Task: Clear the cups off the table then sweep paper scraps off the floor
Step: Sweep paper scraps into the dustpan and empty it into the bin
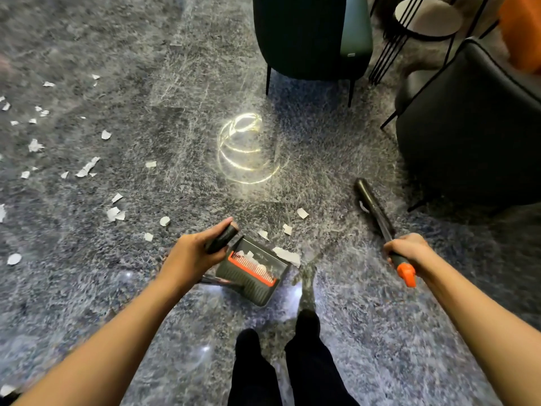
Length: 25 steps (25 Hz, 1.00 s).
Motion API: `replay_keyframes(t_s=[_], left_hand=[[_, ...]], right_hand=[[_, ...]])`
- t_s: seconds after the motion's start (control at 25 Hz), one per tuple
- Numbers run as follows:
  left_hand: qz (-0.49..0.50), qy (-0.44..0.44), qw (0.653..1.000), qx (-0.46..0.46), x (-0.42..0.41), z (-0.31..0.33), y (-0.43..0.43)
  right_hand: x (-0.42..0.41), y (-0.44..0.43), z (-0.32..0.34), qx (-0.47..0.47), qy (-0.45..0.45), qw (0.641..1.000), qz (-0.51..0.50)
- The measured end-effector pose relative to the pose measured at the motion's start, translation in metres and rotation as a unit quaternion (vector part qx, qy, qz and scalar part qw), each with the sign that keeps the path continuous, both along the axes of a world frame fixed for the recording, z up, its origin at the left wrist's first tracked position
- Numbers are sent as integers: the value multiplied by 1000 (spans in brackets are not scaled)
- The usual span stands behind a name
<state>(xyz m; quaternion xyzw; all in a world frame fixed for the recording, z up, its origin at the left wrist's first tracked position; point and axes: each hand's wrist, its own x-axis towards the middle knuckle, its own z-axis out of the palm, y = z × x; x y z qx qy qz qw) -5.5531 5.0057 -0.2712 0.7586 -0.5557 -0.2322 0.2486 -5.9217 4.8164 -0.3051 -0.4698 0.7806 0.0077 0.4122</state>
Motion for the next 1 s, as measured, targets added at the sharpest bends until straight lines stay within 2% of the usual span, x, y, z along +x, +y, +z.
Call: replay_keyframes(t_s=[0.16,0.4,0.56,0.84,1.0], left_hand=[[-3,-42,999,15,-3,0,-4],[-2,-70,997,20,-1,2,-10],[-4,-69,997,42,3,3,-12],[-17,-40,998,35,11,4,-13],[-9,5,998,61,10,2,-7]], right_hand=[[17,0,-29,39,42,994,90],[57,72,-35,81,-15,981,177],[61,121,-16,130,-34,948,289],[58,142,44,211,-111,927,289],[48,135,70,209,-122,935,257]])
